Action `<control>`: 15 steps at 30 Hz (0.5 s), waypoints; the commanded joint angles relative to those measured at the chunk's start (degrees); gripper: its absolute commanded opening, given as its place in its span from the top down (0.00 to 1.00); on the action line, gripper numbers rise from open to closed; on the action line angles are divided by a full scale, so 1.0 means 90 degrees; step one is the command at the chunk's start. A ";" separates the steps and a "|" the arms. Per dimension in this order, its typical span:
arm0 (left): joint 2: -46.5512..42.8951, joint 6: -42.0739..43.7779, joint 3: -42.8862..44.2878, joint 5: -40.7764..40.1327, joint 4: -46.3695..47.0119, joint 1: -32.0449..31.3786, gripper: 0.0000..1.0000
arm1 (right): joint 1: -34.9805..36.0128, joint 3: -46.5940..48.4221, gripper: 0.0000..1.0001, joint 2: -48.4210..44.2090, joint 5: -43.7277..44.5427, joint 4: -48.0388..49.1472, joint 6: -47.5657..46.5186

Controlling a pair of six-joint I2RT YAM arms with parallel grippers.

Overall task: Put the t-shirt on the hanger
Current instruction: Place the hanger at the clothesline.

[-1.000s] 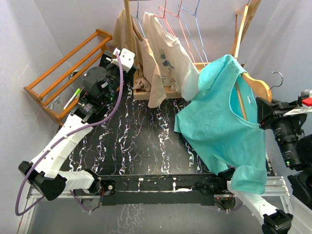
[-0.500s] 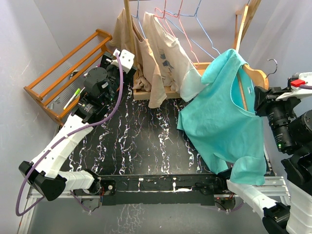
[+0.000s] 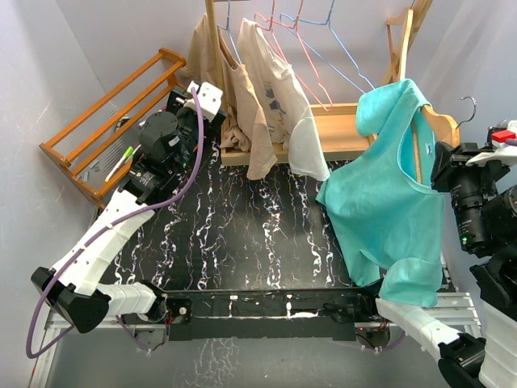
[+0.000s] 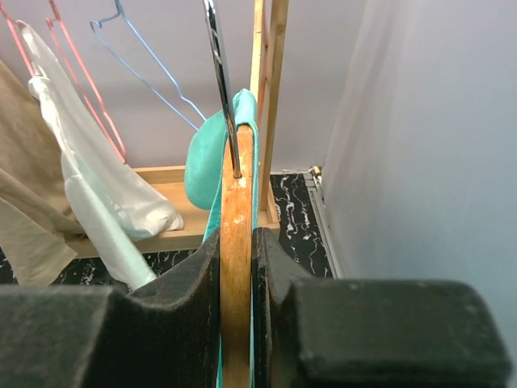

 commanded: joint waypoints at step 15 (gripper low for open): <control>-0.0049 -0.0227 -0.0055 0.0102 0.0139 0.0041 0.34 | 0.0323 0.0411 0.92 -0.0036 0.0816 0.0061 -0.0035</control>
